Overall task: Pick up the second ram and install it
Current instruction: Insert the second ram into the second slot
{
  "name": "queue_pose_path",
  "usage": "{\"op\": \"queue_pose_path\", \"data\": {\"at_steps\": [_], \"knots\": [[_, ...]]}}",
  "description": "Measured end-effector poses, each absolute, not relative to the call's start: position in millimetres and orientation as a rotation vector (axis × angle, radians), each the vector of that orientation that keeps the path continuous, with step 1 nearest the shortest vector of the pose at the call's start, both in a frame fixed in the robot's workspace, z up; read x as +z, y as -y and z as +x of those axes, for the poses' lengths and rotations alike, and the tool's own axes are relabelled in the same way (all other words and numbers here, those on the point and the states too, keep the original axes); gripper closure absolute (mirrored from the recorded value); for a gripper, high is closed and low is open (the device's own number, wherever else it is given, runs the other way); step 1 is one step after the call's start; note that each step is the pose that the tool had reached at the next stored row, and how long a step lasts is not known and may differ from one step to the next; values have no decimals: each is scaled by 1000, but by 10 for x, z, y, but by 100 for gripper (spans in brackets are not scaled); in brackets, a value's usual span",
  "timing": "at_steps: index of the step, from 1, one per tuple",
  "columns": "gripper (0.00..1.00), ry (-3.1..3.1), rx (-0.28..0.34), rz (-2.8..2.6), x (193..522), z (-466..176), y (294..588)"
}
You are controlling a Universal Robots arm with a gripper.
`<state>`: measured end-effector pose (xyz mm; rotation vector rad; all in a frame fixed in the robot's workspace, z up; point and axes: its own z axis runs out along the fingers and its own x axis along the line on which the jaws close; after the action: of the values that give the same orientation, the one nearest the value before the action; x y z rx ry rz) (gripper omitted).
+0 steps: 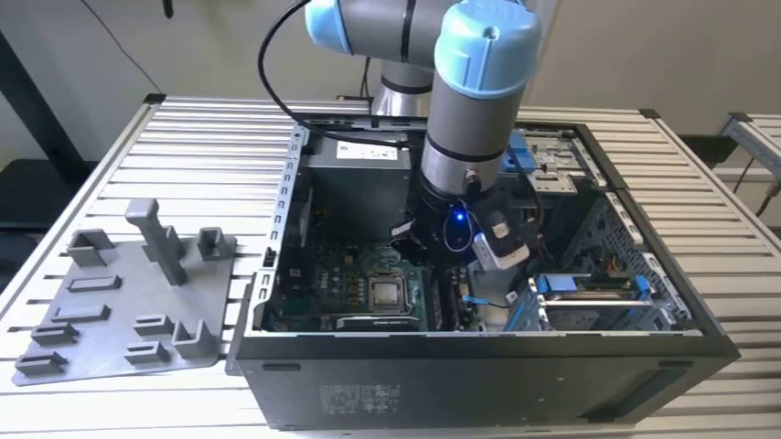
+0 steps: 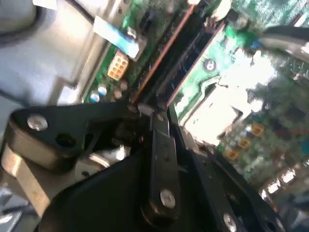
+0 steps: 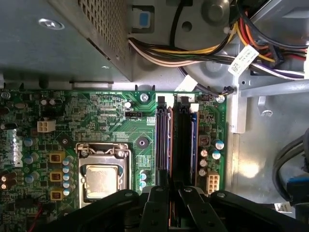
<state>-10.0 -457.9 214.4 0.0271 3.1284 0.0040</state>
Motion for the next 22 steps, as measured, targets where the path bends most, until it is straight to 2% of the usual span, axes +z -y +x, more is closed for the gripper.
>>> {"op": "queue_pose_path", "data": {"at_steps": [22], "knots": [[86,-3139,-2,57,2186,-116,4580]]}}
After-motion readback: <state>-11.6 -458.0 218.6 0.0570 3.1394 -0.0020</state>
